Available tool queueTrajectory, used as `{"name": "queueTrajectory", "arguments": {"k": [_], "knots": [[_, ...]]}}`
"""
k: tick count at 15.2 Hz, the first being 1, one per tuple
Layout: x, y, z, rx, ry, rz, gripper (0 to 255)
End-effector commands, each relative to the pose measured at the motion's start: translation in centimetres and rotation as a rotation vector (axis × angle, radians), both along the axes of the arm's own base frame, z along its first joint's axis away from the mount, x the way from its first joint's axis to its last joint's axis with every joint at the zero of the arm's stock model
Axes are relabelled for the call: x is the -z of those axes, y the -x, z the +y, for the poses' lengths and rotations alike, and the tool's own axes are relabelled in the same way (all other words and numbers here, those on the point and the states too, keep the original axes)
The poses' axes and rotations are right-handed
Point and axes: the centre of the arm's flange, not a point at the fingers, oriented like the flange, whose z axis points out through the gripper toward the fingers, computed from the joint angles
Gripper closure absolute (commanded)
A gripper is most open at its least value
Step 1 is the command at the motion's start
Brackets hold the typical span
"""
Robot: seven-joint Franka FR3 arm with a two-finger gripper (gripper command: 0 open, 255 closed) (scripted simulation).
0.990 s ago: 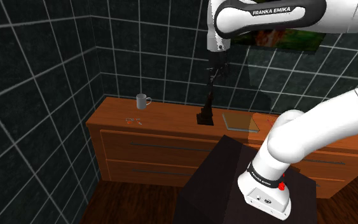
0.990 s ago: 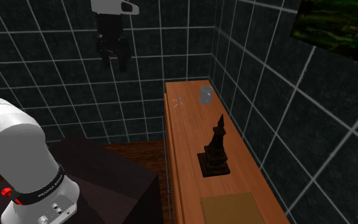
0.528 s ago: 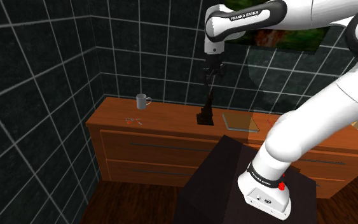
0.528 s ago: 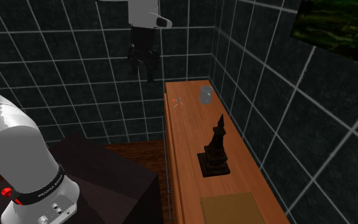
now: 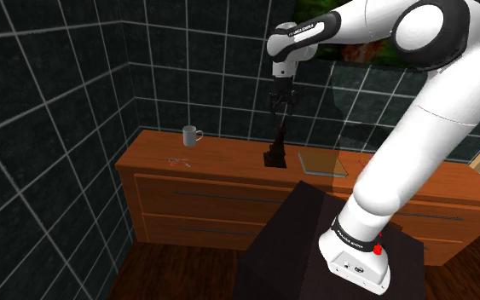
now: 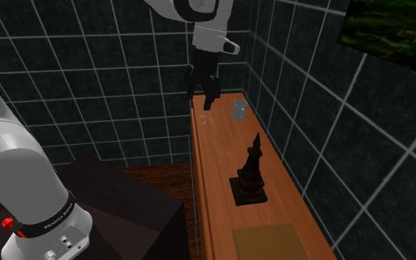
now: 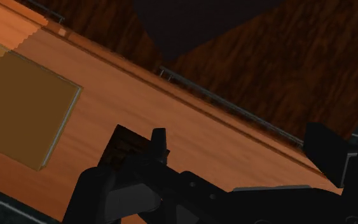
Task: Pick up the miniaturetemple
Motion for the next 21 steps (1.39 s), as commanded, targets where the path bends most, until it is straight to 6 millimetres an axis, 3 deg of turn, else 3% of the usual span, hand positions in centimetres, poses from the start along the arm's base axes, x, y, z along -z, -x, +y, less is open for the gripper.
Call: {"name": "queueTrajectory", "arguments": {"k": [1,9,17,18,21], "knots": [[1.3,-1.1,-2.6,0.033,-0.012,0.005,0],[6.6,-4.2,-12.5,0.162,-0.063,0.026,0],[12.5,-6.0,-22.4,0.291,-0.115,0.046,0],[13.2,-6.1,-23.4,0.305,-0.12,0.048,0],[14.7,-6.1,-23.4,0.305,-0.12,0.048,0]]}}
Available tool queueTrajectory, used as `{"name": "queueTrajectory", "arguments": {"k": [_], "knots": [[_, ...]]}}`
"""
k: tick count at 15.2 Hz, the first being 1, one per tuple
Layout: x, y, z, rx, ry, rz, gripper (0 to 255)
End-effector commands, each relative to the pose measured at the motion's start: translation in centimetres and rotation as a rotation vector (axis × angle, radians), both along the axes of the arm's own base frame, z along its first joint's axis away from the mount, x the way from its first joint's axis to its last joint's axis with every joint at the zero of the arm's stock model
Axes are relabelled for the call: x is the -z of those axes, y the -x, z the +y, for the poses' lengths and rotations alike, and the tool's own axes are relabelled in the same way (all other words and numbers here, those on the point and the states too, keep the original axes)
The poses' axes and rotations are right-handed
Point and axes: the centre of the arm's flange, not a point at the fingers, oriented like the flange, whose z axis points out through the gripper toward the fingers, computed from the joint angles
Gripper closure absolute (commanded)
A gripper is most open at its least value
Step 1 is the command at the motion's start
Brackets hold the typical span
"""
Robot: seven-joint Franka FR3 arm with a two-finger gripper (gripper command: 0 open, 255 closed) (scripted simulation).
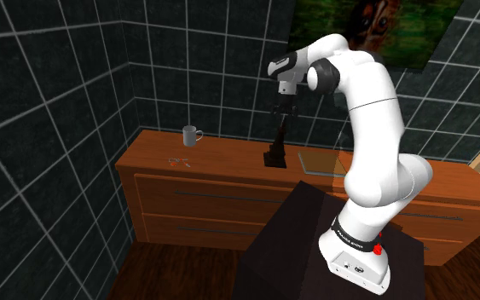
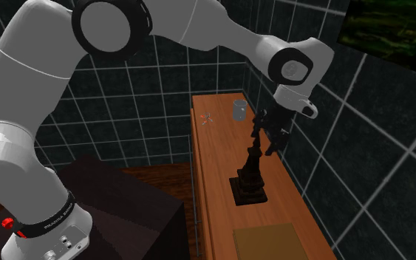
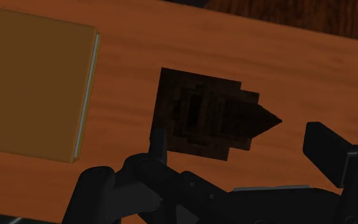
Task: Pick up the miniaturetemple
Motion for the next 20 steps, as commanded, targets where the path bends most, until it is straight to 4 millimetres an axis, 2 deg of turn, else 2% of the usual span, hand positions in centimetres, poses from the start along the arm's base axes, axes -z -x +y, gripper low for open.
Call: {"name": "queueTrajectory", "arguments": {"k": [1,4,6,7,16,20], "knots": [[1.0,0.0,-0.4,0.002,-0.001,0.0,0],[2.6,0.0,-0.4,0.002,-0.001,0.0,0],[2.9,0.0,-0.4,0.002,-0.001,0.0,0],[2.9,0.0,-0.4,0.002,-0.001,0.0,255],[2.9,0.0,-0.4,0.002,-0.001,0.0,255],[0.8,0.0,-0.4,0.002,-0.001,0.0,255]]}}
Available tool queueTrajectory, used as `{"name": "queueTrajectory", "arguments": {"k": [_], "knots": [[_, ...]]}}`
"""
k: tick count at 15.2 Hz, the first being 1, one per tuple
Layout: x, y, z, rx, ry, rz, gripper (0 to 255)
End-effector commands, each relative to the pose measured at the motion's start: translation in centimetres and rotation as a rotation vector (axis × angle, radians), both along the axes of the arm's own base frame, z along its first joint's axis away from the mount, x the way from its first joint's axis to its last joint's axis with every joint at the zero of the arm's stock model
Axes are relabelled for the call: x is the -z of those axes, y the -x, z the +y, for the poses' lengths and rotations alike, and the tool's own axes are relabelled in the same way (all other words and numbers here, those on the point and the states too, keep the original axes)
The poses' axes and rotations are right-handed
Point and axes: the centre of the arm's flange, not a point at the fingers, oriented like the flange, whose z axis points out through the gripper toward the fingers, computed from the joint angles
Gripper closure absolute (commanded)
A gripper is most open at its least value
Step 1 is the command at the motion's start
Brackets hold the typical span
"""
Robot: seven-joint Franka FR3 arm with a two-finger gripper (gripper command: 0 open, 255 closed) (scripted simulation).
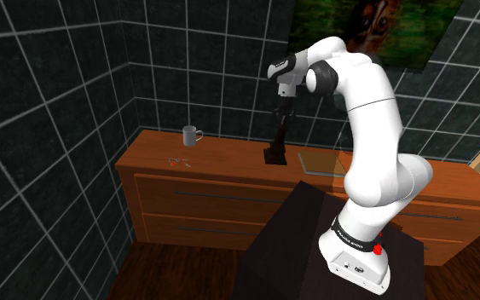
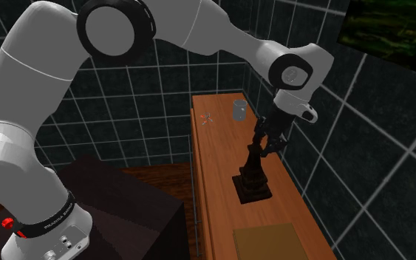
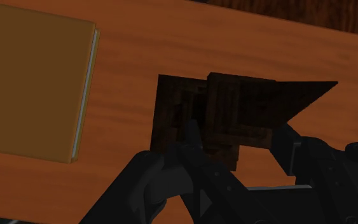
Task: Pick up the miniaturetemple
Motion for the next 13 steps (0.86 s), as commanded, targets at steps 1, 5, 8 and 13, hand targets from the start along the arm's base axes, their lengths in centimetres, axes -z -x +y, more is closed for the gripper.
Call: {"name": "queueTrajectory", "arguments": {"k": [1,5,8,13], "knots": [[-1.0,0.0,0.0,0.0,0.0,-0.001,255],[-3.1,0.0,0.0,0.0,0.0,-0.001,255],[-4.7,0.0,0.0,0.0,0.0,-0.001,255],[-6.4,0.0,0.0,0.0,0.0,-0.001,255]]}}
